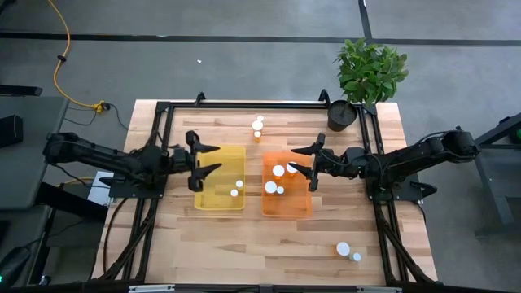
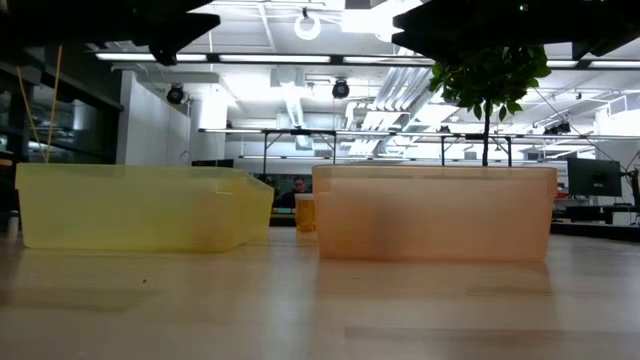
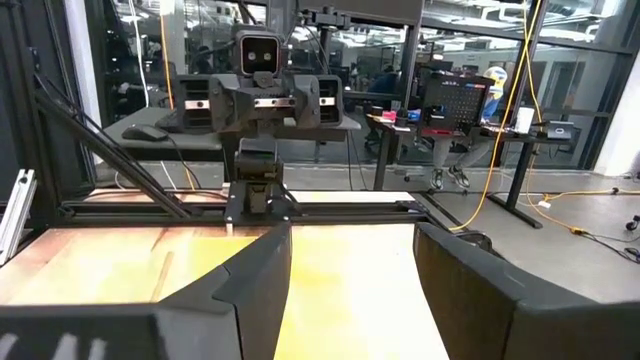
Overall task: Pick and place medicine bottles into bin by pill shape (circle, oval)
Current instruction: Put the Orange bottle pill into the orange bin
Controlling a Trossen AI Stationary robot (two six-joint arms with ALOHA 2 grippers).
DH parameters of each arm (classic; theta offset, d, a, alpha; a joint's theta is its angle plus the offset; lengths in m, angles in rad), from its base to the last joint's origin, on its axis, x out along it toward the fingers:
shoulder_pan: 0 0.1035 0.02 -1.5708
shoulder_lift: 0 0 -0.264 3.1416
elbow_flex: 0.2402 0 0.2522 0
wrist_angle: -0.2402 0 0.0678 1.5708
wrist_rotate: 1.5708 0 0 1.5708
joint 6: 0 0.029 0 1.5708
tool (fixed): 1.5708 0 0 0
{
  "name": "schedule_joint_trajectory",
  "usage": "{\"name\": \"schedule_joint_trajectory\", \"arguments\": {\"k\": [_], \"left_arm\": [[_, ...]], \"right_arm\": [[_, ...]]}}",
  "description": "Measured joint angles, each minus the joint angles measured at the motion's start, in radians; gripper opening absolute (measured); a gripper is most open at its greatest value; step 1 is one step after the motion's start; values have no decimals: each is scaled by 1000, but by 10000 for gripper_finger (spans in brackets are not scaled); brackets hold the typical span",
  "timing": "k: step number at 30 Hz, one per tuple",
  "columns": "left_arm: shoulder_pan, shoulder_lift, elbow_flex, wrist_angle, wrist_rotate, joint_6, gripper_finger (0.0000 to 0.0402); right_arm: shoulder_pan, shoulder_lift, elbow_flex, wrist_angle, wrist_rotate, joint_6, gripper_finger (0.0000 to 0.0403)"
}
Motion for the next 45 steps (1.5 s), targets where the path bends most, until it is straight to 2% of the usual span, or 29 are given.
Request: {"name": "schedule_joint_trajectory", "arguments": {"k": [15, 18, 21, 25, 27, 31, 36, 41, 45], "left_arm": [[0, -2, -4, -2, 13, 4, 238], [0, -2, -4, -2, 13, -5, 238], [0, -2, -4, -2, 13, -28, 238], [0, -2, -4, -11, 13, -27, 238], [0, -2, -4, -16, 12, -16, 238], [0, -2, -4, -27, 11, -1, 238], [0, -2, -4, -28, 10, -1, 238], [0, -2, -4, -29, -2, -1, 238], [0, -2, -4, -30, -2, -3, 238]], "right_arm": [[0, 0, 0, -1, 0, 8, 204], [0, 0, 2, -5, -6, 81, 204], [23, 1, 65, -135, -50, 115, 204], [97, 1, 205, -492, -19, 107, 204], [133, 1, 268, -669, 11, 203, 204], [236, 1, 377, -1059, 18, 496, 204], [408, 1, 454, -1420, 33, 942, 204], [555, 20, 505, -1610, 35, 1297, 204], [637, 112, 558, -1669, 27, 1463, 204]]}}
